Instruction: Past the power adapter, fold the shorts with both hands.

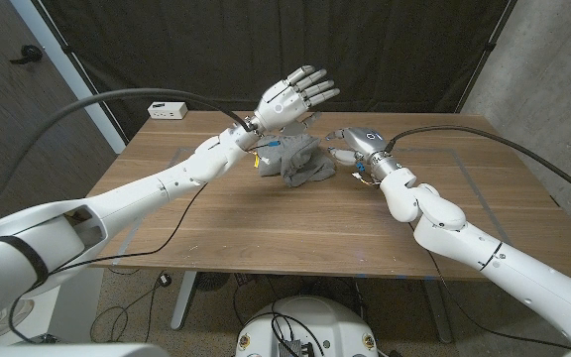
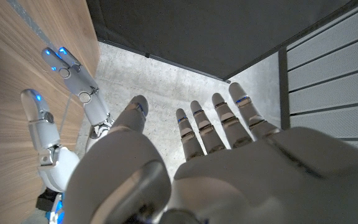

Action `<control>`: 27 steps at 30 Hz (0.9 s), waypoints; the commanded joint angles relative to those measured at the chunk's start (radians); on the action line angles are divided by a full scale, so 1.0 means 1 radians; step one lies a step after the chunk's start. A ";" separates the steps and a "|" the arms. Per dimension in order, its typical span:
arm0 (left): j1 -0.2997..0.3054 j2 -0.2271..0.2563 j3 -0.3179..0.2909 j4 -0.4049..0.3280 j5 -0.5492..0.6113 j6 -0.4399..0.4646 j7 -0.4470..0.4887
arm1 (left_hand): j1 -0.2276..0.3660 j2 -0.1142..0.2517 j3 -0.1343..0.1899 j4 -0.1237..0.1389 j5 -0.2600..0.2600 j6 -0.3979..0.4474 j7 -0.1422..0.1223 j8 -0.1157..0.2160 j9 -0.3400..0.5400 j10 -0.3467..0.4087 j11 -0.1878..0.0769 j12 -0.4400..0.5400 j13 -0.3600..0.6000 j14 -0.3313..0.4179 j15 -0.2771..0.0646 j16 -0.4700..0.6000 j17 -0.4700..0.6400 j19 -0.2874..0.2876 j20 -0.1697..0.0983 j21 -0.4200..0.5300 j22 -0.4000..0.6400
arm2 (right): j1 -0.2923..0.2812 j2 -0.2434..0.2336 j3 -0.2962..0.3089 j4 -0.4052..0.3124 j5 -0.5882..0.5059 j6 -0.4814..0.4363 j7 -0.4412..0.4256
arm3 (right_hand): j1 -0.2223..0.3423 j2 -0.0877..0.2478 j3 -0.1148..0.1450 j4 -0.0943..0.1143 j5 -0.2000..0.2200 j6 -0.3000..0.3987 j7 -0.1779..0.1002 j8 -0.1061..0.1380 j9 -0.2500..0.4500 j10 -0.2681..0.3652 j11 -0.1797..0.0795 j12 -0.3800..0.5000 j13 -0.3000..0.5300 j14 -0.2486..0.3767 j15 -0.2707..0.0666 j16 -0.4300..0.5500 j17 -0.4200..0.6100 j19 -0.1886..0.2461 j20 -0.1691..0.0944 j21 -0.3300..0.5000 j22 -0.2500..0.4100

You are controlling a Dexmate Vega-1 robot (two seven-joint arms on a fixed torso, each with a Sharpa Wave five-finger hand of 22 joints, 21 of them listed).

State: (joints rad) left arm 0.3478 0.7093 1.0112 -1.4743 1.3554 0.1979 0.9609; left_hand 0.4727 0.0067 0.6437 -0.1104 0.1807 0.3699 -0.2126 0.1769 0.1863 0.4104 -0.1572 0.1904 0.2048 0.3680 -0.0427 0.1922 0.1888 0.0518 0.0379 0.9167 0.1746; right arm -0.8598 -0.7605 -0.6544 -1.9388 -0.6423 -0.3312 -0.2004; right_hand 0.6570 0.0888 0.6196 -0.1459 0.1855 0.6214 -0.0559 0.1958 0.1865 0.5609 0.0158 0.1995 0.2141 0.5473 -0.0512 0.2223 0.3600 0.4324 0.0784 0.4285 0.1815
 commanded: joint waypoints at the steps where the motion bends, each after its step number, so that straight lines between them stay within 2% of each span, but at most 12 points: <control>1: 0.142 0.024 -0.133 -0.111 -0.127 0.042 -0.052 | -0.015 -0.003 -0.003 0.001 -0.003 -0.011 0.001 -0.002 0.001 -0.009 0.005 0.001 0.002 -0.007 -0.120 -0.003 0.002 -0.005 0.011 -0.008 0.003 | -0.007 0.020 0.039 0.027 0.068 0.042 -0.060 | 0.004 0.014 -0.004 0.003 0.004 -0.002 -0.003 -0.001 0.001 -0.006 -0.003 -0.005 0.001 -0.007 -0.058 0.008 0.006 0.007 -0.005 -0.002 0.000; 16: 0.308 0.037 -0.284 -0.227 -0.294 0.081 -0.089 | -0.031 -0.004 -0.006 0.002 -0.004 -0.021 0.013 0.002 0.001 -0.023 0.022 0.003 0.002 -0.018 -0.104 -0.001 0.002 -0.017 0.021 -0.020 0.004 | -0.025 0.029 0.094 0.043 0.193 0.119 -0.115 | 0.003 0.024 -0.011 0.004 0.000 -0.003 -0.002 -0.001 0.002 -0.006 -0.003 -0.003 0.000 -0.009 -0.055 0.015 0.012 0.005 -0.004 -0.005 0.001; 27: 0.404 0.034 -0.372 -0.279 -0.416 0.090 -0.107 | -0.039 -0.003 -0.007 0.002 -0.005 -0.025 0.021 0.004 0.001 -0.033 0.033 0.003 0.002 -0.025 -0.096 -0.001 0.002 -0.028 0.026 -0.028 0.004 | -0.042 0.035 0.133 0.053 0.274 0.167 -0.152 | 0.003 0.030 -0.014 0.004 -0.001 -0.002 0.000 0.000 0.002 -0.007 0.003 -0.003 0.000 -0.012 -0.052 0.018 0.014 0.002 -0.003 -0.008 0.001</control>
State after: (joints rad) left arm 0.6526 0.7440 0.7303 -1.6945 1.0612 0.2766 0.8760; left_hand 0.4439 0.0041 0.6402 -0.1070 0.1807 0.3447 -0.1980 0.1770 0.1864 0.3820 -0.1285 0.1906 0.2049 0.3446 -0.0415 0.1922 0.1886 0.0301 0.0593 0.8914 0.1744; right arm -0.8876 -0.7305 -0.5570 -1.8942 -0.4435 -0.2105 -0.3169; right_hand 0.6568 0.1072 0.6085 -0.1431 0.1855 0.6214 -0.0557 0.1958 0.1865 0.5533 0.0161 0.1958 0.2142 0.5371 -0.0502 0.2332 0.3690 0.4324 0.0785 0.4213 0.1816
